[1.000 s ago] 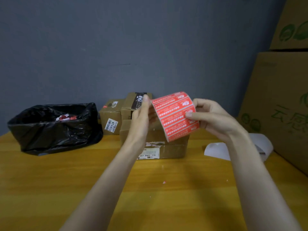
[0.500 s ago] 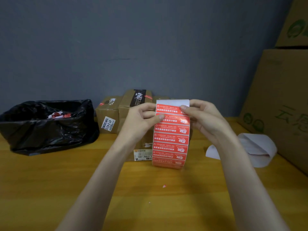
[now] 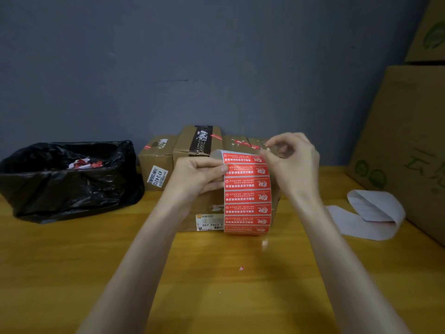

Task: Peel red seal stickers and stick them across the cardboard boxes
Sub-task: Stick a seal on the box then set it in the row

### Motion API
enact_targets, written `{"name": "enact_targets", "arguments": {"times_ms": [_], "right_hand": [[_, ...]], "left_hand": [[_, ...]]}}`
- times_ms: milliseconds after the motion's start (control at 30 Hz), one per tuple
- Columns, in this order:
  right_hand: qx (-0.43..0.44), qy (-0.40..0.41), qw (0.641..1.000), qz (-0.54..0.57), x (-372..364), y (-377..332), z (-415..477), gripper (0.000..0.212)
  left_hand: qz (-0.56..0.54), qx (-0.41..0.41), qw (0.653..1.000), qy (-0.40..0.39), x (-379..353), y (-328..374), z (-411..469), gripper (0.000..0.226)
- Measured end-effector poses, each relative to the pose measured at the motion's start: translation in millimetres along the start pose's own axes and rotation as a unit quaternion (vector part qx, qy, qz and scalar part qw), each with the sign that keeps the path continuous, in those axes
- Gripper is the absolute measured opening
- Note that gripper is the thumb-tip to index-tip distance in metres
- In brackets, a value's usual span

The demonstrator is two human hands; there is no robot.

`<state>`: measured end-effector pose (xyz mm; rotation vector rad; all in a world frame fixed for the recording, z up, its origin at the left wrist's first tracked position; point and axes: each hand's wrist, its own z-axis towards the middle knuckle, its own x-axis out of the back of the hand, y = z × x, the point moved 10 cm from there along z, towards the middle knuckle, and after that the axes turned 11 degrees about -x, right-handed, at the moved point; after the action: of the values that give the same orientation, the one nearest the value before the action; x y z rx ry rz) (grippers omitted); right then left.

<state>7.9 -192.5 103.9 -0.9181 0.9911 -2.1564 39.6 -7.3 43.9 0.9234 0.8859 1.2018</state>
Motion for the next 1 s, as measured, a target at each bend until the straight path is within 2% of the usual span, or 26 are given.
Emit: {"name": "enact_targets", "arguments": {"times_ms": [33,100,167,233,667,800,900,1000], "right_hand": [[0.054,0.002,0.999,-0.003,-1,-14,-5,0.010],[0.131,-0.045,0.990,-0.018,-16,-35,-17,0.004],[0.175,-0.081,0.981,-0.029,-30,-46,-28,0.004],[0.187,-0.080,0.979,-0.025,-33,-48,-32,0.005],[0.125,-0.093,0.988,0.025,-34,-35,-29,0.007],[0.051,-0.120,0.988,0.085,-37,-24,-26,0.009],[-0.014,-0.100,0.986,0.135,-35,-9,-18,0.020],[-0.067,-0.087,0.977,0.184,-31,3,-13,0.015]], "left_hand": [[-0.004,-0.002,1.000,0.012,2,0,0,0.010],[-0.013,-0.010,1.000,0.024,2,3,0,0.008],[-0.025,-0.026,0.999,0.026,1,8,-1,0.006],[-0.024,-0.046,0.998,0.028,1,13,-2,0.005],[0.034,-0.085,0.996,-0.004,1,25,-3,0.014],[0.066,-0.092,0.994,-0.008,4,27,-3,0.013],[0.094,-0.080,0.992,0.020,11,24,-1,0.010],[0.083,-0.059,0.994,0.047,18,20,0,0.009]]}}
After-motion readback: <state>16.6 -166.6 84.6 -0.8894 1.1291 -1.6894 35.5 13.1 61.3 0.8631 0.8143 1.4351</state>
